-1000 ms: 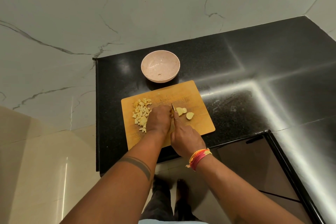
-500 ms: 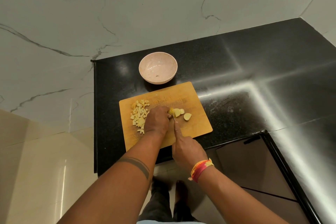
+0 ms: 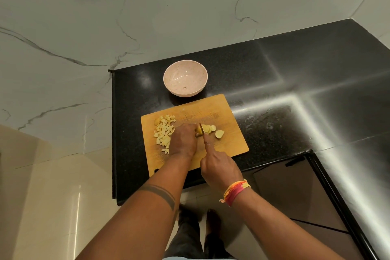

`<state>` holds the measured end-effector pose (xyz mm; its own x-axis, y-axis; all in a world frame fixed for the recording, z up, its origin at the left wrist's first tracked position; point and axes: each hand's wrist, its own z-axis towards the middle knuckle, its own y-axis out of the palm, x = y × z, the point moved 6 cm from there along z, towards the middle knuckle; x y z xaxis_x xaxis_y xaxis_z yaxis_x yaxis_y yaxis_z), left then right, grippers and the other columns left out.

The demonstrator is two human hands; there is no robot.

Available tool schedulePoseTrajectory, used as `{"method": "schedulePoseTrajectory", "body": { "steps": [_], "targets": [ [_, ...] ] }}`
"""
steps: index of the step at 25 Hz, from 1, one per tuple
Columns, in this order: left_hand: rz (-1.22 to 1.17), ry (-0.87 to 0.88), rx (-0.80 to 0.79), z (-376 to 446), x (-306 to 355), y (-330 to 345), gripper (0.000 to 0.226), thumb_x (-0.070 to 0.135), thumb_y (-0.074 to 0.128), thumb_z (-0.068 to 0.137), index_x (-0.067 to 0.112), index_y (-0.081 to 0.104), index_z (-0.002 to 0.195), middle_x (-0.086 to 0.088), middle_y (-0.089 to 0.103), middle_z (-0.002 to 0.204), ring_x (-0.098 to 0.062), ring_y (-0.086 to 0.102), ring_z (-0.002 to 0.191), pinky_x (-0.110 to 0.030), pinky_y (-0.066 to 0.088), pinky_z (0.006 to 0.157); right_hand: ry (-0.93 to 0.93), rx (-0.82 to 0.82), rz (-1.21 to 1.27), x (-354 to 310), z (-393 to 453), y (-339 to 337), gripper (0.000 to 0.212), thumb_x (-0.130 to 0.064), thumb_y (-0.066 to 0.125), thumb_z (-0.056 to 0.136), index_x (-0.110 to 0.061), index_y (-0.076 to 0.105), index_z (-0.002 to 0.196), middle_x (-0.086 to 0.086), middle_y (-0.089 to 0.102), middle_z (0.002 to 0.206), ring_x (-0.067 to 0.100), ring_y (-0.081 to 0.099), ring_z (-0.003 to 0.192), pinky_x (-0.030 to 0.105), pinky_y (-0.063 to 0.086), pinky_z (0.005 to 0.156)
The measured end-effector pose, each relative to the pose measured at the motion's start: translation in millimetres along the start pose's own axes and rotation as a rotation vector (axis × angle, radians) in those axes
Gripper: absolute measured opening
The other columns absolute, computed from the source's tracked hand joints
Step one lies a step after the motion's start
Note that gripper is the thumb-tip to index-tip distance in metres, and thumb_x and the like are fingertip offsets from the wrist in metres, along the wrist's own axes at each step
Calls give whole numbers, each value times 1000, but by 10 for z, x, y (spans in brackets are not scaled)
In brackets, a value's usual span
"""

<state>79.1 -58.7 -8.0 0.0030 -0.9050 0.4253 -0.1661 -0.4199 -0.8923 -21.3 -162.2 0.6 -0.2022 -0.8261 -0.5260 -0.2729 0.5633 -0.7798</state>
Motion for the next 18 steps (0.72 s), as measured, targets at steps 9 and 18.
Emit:
{"method": "schedulePoseTrajectory", "body": {
  "steps": [9, 18],
  "targets": [
    [-46, -50, 9, 4, -45, -6, 26, 24, 54, 102, 24, 77, 114, -2, 75, 111, -22, 67, 97, -27, 51, 83, -35, -60, 3, -139, 266, 9, 66, -23, 34, 103, -22, 7, 164, 12, 64, 96, 29, 60, 77, 39, 46, 67],
    [-81, -84, 21, -23, -17, -33, 20, 16, 58, 99, 19, 77, 104, -3, 75, 105, -21, 67, 93, -33, 56, 84, -48, -109, -131, 3, -3, 142, 74, -22, 37, 103, -22, -4, 164, 11, 62, 87, 31, 63, 75, 37, 44, 62]
  ]
}}
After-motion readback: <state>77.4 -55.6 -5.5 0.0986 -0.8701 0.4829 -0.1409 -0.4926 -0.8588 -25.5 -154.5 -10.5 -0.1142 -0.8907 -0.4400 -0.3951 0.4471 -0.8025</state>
